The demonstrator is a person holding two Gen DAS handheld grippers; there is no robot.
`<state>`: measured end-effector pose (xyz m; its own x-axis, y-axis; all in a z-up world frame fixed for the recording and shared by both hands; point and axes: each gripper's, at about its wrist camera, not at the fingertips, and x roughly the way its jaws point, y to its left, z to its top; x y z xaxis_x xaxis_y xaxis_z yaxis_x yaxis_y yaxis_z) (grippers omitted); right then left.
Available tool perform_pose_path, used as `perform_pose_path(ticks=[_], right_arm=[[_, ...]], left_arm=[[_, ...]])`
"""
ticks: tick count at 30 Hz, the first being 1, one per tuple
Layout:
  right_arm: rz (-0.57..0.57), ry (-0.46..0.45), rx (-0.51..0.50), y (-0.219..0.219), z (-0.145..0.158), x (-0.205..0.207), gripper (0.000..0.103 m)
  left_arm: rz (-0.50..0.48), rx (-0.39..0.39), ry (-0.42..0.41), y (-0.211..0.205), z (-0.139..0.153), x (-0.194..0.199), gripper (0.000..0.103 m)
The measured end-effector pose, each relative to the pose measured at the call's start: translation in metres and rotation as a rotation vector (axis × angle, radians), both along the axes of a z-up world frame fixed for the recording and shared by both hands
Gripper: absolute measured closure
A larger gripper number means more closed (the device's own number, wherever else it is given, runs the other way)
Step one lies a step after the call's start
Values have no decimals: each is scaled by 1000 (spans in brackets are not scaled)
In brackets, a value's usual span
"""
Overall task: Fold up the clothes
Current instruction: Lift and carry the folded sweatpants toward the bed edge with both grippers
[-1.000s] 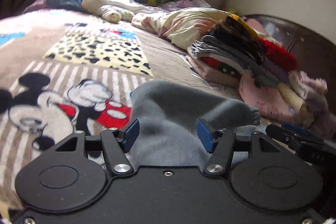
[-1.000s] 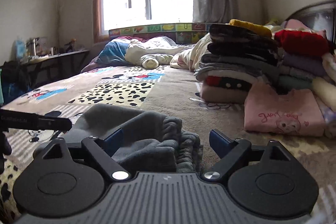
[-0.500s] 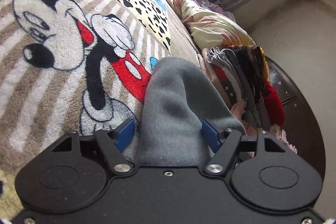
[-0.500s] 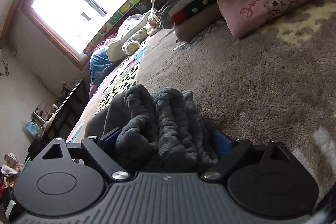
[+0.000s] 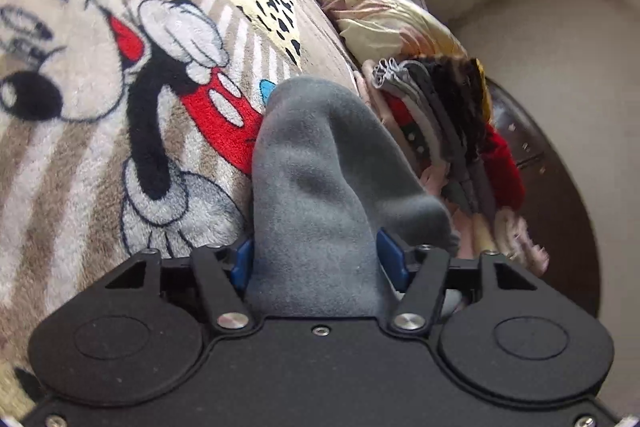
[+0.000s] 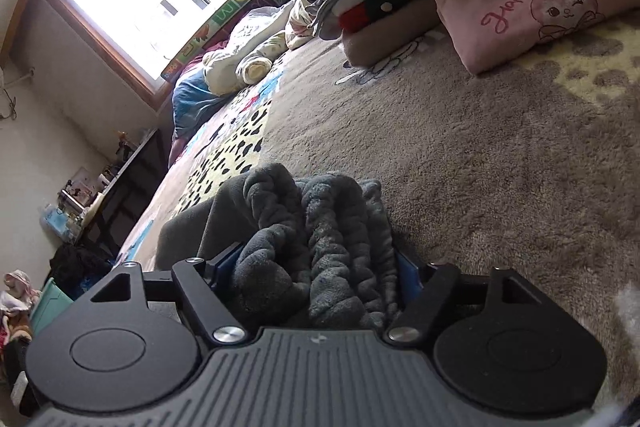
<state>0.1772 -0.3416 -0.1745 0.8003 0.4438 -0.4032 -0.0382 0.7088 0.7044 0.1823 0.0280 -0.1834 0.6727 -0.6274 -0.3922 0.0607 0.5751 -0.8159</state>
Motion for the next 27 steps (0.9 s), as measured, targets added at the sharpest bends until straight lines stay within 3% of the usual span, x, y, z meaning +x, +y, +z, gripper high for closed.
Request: perform_pose_path(ticks=[1, 4, 7, 14, 21, 23, 27], right_arm=[[-2, 0, 38, -3, -2, -3, 23], [26, -7, 83, 14, 5, -1, 29], [59, -15, 119, 34, 15, 2, 33], [136, -34, 202, 82, 38, 10, 44], [214, -53, 285, 130, 60, 18, 44], [284, -58, 295, 153, 69, 25, 44], [451, -52, 284, 237, 85, 38, 44]], left_arm=[[18, -50, 11, 5, -2, -1, 38], [42, 0, 39, 1, -1, 1, 55], [57, -20, 5, 6, 12, -9, 70], [88, -42, -70, 34, 51, -30, 72], [192, -51, -131, 133, 102, -64, 72], [242, -50, -142, 169, 111, -80, 72], [375, -60, -158, 246, 112, -128, 72]])
